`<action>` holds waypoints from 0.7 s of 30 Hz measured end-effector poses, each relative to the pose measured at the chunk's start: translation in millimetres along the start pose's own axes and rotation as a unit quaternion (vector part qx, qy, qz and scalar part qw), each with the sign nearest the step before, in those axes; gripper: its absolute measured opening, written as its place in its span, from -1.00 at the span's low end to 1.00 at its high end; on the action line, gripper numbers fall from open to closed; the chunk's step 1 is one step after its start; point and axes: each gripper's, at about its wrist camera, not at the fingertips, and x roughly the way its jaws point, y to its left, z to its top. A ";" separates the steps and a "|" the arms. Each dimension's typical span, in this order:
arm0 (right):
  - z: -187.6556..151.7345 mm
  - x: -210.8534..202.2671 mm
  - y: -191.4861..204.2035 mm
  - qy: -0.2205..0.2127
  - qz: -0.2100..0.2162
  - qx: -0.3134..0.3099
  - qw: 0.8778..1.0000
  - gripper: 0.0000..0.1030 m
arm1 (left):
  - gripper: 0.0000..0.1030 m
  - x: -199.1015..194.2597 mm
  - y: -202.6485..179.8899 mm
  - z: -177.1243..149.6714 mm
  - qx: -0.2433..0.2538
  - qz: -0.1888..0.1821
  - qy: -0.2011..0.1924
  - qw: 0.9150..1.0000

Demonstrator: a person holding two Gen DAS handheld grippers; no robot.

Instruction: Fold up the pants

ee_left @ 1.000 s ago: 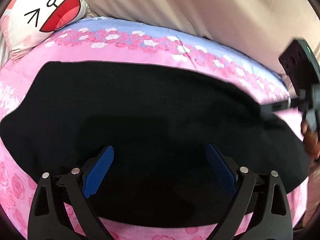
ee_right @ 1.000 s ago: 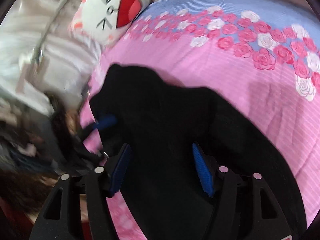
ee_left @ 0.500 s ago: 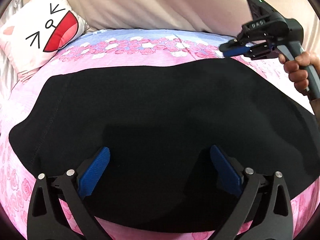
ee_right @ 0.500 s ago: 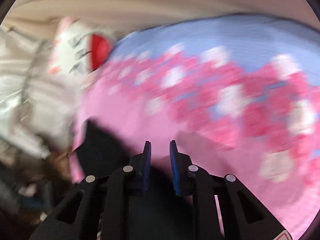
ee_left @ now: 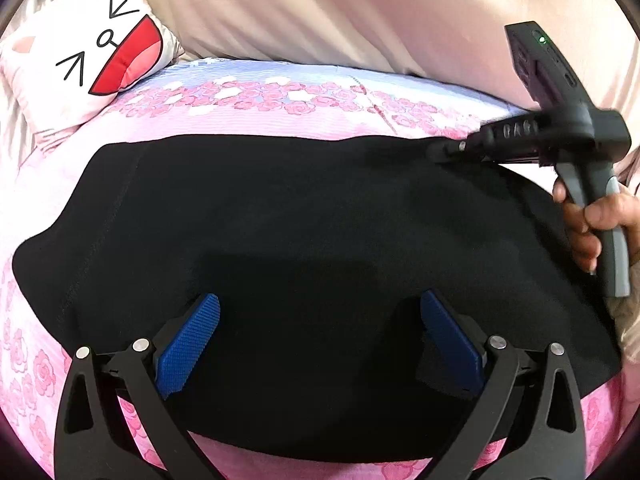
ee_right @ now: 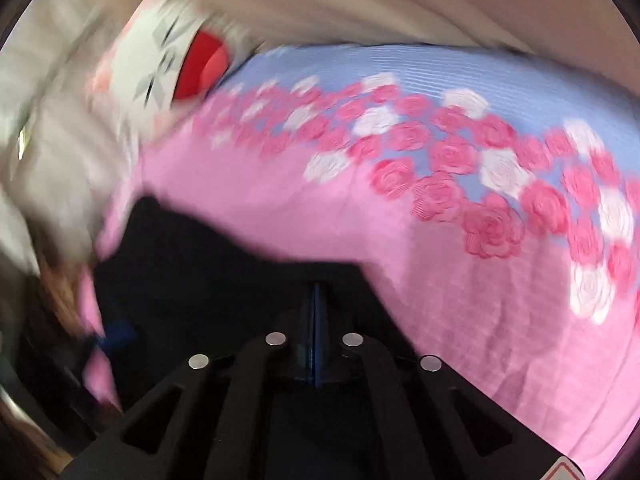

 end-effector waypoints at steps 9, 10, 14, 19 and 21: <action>-3.0 37.0 78.0 -0.005 -0.021 -0.093 0.995 -0.83 | 0.90 -16.8 16.7 5.3 -0.042 0.042 -0.056 0.997; 4.3 35.6 75.1 -0.009 -0.021 -0.068 0.997 -0.90 | 0.90 -21.7 27.8 8.7 -0.055 0.066 -0.067 0.994; 4.2 11.1 83.8 -0.030 0.028 -0.047 0.998 -0.65 | 0.90 -11.2 93.8 15.9 -0.114 0.126 -0.023 0.985; -23.7 27.7 99.1 -0.008 0.006 -0.086 0.996 -0.78 | 0.90 -4.6 98.0 7.4 -0.104 0.154 -0.018 0.982; -15.0 26.1 89.7 -0.014 0.004 -0.042 0.999 -0.93 | 0.90 -3.8 84.3 7.3 -0.088 0.182 -0.018 0.979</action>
